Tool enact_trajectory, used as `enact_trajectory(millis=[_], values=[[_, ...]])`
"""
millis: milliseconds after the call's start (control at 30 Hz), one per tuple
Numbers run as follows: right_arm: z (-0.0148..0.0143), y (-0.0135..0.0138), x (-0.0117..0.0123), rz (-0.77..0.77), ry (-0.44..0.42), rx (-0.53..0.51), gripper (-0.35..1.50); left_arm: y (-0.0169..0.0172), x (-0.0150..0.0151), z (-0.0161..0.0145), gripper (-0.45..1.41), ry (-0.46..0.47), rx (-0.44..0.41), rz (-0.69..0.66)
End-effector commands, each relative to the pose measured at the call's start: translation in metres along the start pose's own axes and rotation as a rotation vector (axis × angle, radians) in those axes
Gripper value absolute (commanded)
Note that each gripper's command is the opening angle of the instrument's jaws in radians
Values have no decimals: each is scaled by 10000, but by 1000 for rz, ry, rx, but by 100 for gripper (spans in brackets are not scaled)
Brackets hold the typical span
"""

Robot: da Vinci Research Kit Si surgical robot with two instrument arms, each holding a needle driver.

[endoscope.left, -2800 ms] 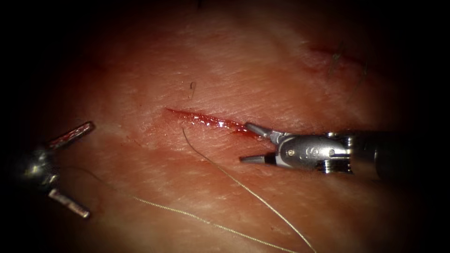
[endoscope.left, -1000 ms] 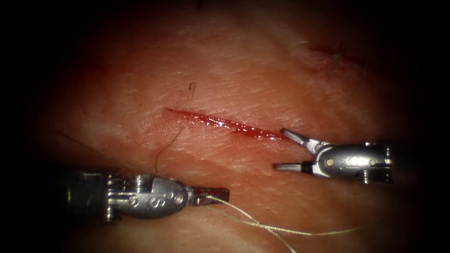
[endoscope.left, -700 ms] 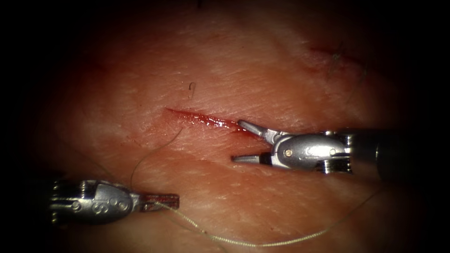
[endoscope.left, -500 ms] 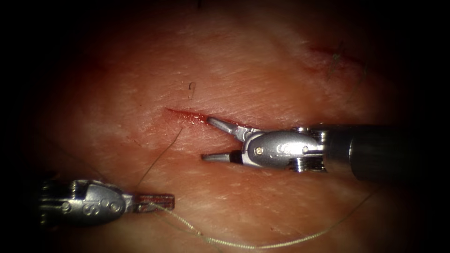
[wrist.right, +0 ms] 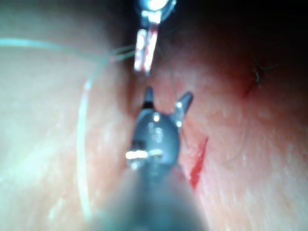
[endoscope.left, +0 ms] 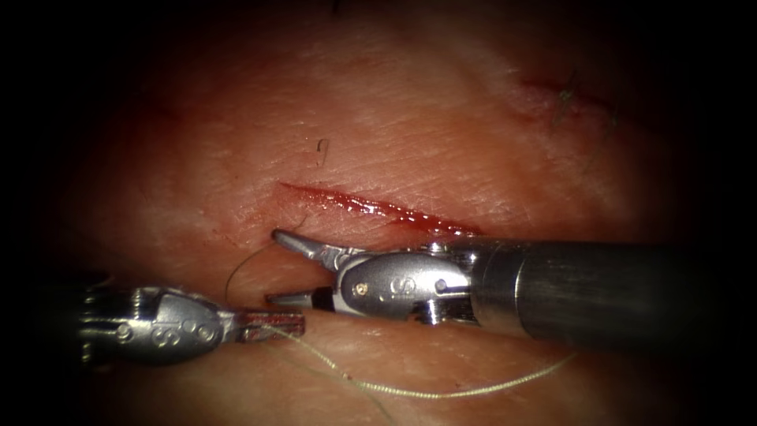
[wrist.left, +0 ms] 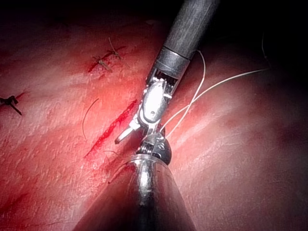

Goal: Wound Closure

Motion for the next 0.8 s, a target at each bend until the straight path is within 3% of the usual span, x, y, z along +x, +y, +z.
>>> enact_trajectory(millis=[33,233,333,367,400,433,733,767,800], values=[[12,-3,0,-1,7,3,88,4,-3,9,-45,2,-6,-3],[25,-3,10,-13,14,7,88,5,-3,8,-45,2,-5,-2],[34,-1,9,-24,24,15,66,6,-3,7,-45,1,-5,-2],[35,-1,8,-26,30,21,51,6,-3,7,-45,1,-5,-2],[34,1,8,-28,37,36,-6,6,-4,6,-45,2,-6,-2],[33,1,8,-30,36,47,-35,6,-4,6,-45,2,-6,-1],[29,3,6,-40,38,91,-35,6,-6,7,-45,1,-5,0],[28,9,0,-39,17,83,-35,6,-5,7,19,3,-7,-7],[27,11,-3,-39,8,79,-35,6,-5,8,51,-4,3,-25]])
